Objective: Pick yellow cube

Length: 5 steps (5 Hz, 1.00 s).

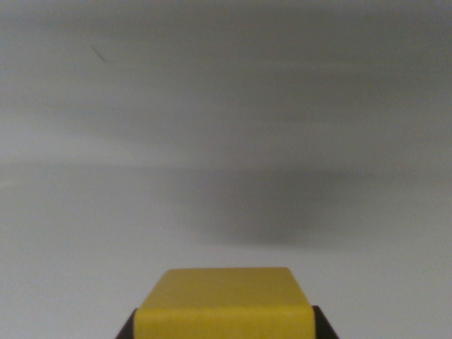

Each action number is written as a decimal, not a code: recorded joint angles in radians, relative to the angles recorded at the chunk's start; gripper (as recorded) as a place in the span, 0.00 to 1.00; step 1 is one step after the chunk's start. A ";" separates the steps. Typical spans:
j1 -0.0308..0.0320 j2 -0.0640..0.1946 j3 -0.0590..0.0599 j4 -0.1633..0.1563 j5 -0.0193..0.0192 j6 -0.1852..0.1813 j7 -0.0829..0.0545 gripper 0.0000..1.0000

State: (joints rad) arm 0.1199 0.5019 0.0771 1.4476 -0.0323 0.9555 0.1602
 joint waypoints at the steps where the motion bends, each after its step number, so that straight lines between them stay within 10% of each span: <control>1: 0.0000 0.000 0.000 0.000 0.0000 0.000 0.000 1.00; 5: -0.0005 -0.033 0.002 0.059 0.0032 0.091 -0.001 1.00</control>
State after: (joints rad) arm 0.1194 0.4692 0.0788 1.5064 -0.0290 1.0470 0.1589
